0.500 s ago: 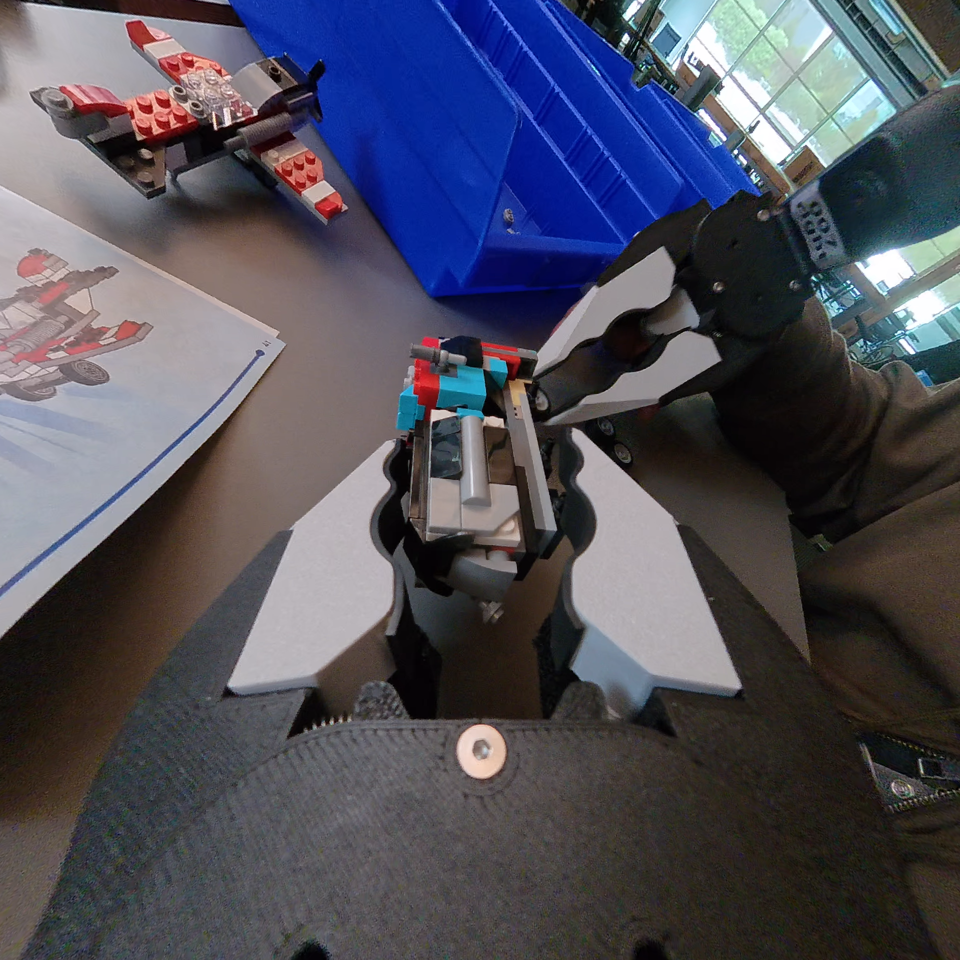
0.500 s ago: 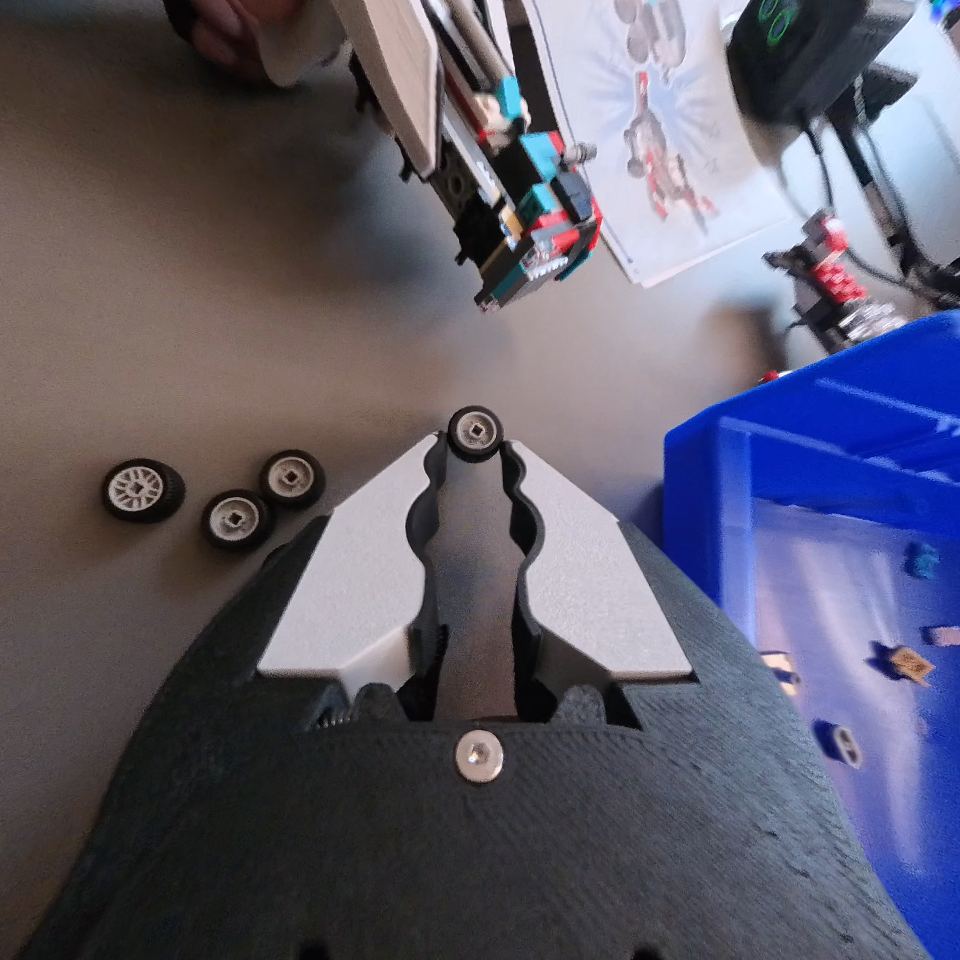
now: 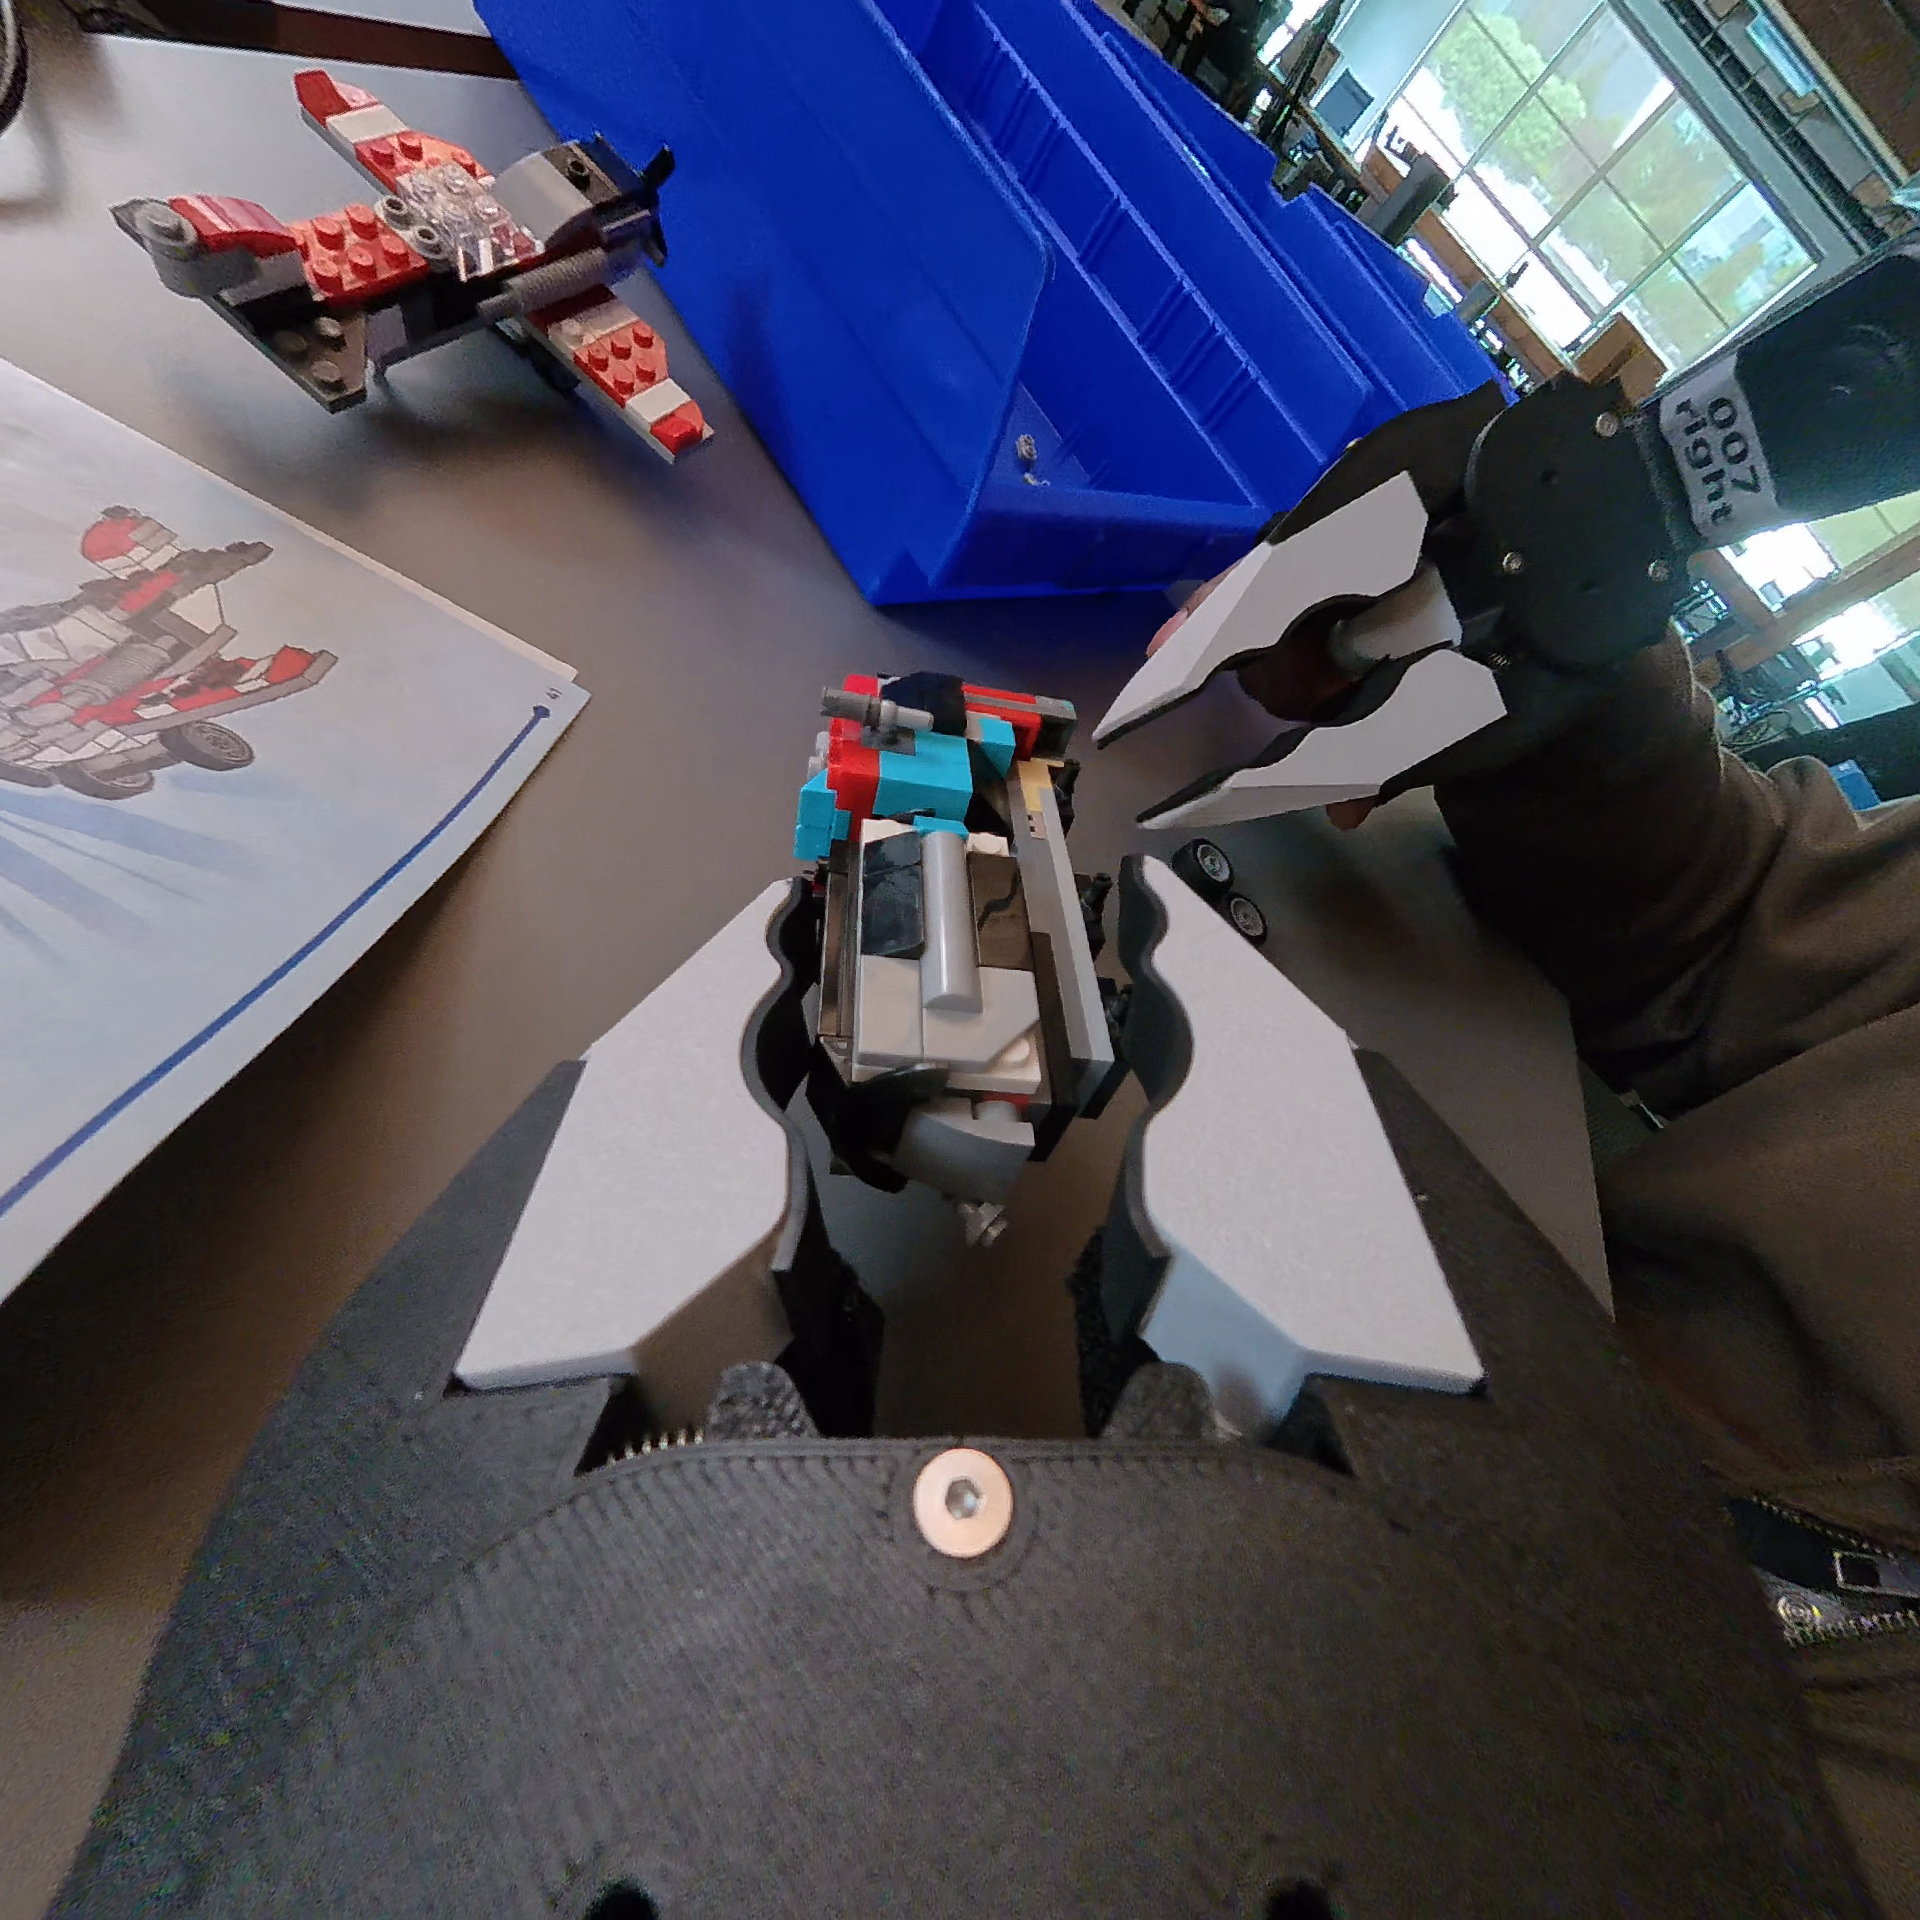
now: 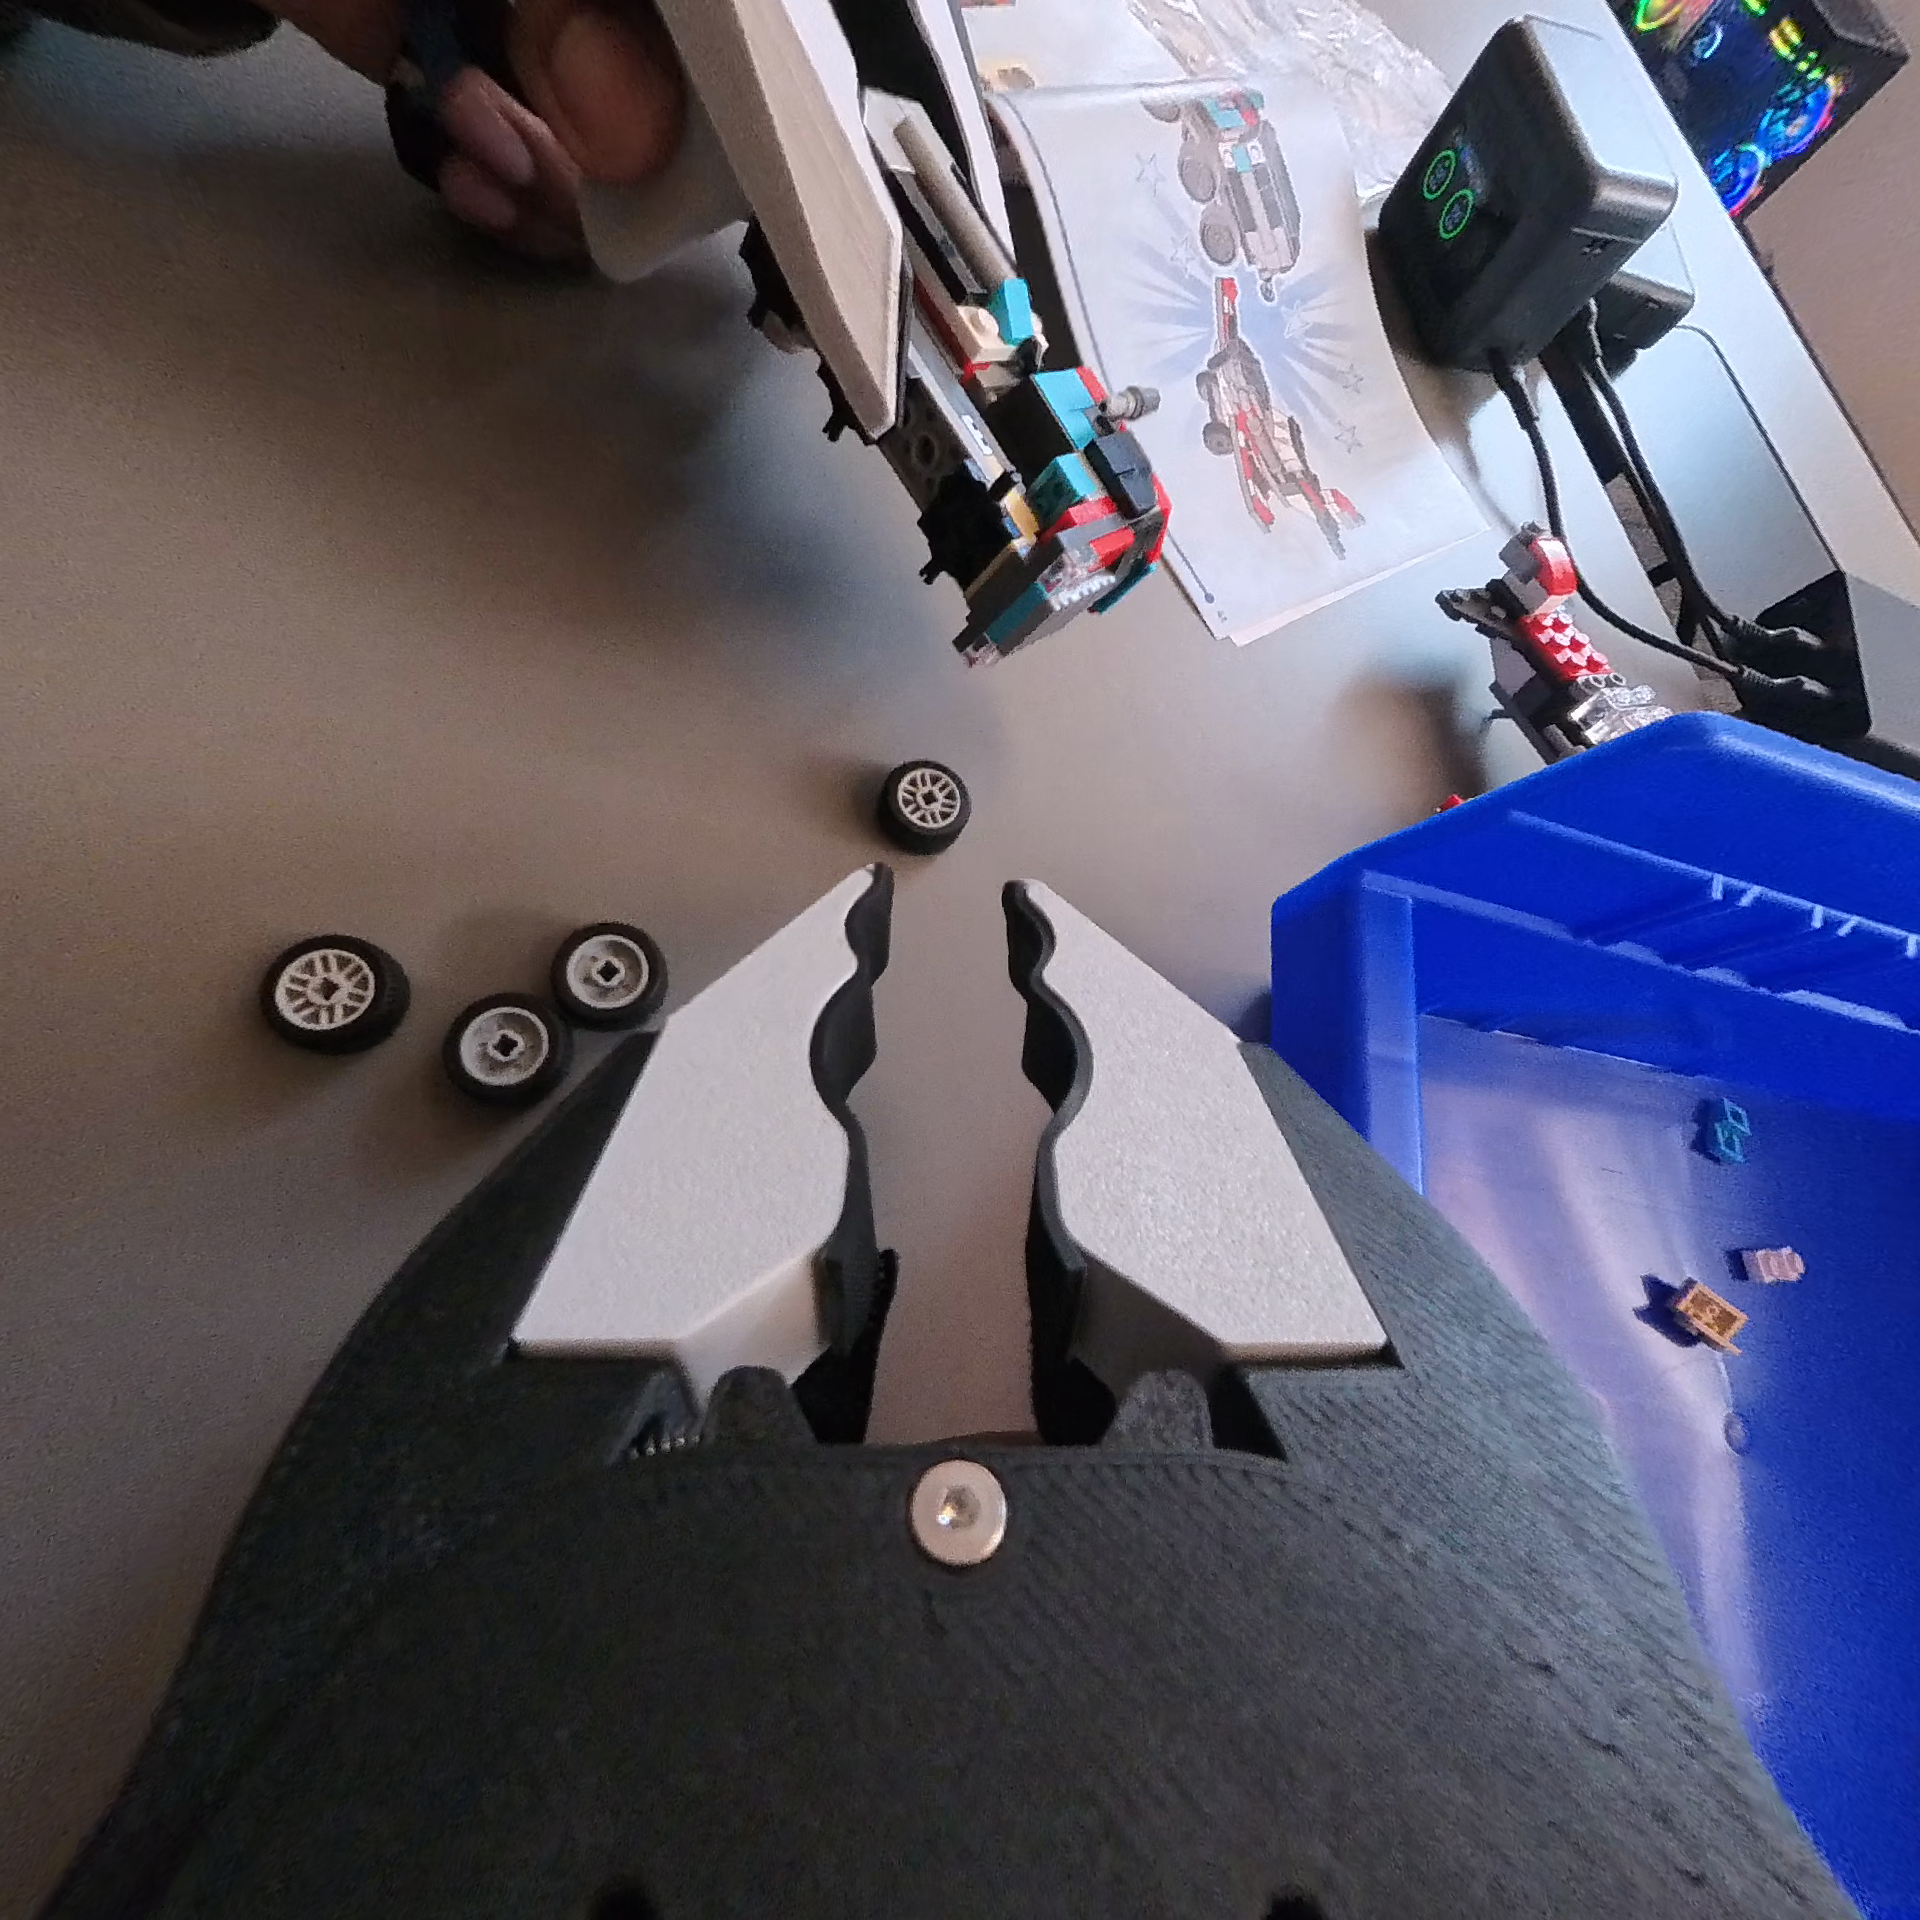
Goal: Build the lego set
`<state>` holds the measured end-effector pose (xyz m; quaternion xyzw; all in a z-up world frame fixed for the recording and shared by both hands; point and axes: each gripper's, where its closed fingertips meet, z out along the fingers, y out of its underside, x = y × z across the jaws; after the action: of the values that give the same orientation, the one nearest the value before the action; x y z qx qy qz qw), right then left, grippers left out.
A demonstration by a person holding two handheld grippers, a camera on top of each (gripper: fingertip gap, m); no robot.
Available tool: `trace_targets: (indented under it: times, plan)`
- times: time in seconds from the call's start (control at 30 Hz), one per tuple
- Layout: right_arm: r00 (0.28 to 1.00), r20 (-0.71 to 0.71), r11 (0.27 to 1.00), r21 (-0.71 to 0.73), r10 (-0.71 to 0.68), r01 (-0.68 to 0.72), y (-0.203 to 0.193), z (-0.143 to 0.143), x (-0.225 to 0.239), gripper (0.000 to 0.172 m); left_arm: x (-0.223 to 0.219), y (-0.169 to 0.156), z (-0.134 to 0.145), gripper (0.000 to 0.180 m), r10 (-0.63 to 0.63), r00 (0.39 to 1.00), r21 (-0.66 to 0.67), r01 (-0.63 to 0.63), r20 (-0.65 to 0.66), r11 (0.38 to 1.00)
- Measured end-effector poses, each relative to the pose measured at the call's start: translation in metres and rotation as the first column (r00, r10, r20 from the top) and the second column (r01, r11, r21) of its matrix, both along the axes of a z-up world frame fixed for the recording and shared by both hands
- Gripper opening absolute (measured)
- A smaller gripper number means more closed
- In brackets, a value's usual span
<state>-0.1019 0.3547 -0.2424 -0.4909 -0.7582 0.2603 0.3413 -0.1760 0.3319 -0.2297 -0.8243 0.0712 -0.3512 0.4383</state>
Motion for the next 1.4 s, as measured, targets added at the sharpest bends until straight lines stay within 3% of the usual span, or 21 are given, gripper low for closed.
trace_targets:
  times: [0.27, 0.6, 0.7, 0.93, 1.4]
  plan:
    - [1.0, 0.019, 0.996, -0.084, -0.005, 0.007, -0.004, -0.017, -0.017, 0.028, 0.0, 0.001, -0.002, 0.061, -0.017, 1.0, 0.014, 0.017, -0.016, 1.0]
    - [0.998, 0.067, 0.999, -0.049, 0.022, -0.019, -0.008, -0.029, -0.031, 0.024, 0.003, 0.0, 0.01, 0.061, -0.043, 0.997, 0.108, 0.049, -0.06, 0.993]
    - [1.0, 0.014, 0.998, -0.063, 0.019, -0.018, -0.006, -0.016, -0.028, 0.023, 0.003, 0.0, 0.012, 0.061, -0.034, 0.996, 0.12, 0.043, -0.077, 0.992]
    - [0.974, -0.226, 0.997, -0.065, 0.024, -0.039, -0.012, 0.052, -0.032, 0.023, 0.011, 0.0, 0.013, 0.061, -0.04, 0.995, 0.126, 0.052, -0.092, 0.991]
    - [0.978, -0.204, 0.996, -0.069, 0.033, -0.048, -0.021, 0.045, -0.038, 0.023, 0.02, -0.002, 0.011, 0.061, -0.07, 0.99, 0.13, 0.085, -0.119, 0.988]
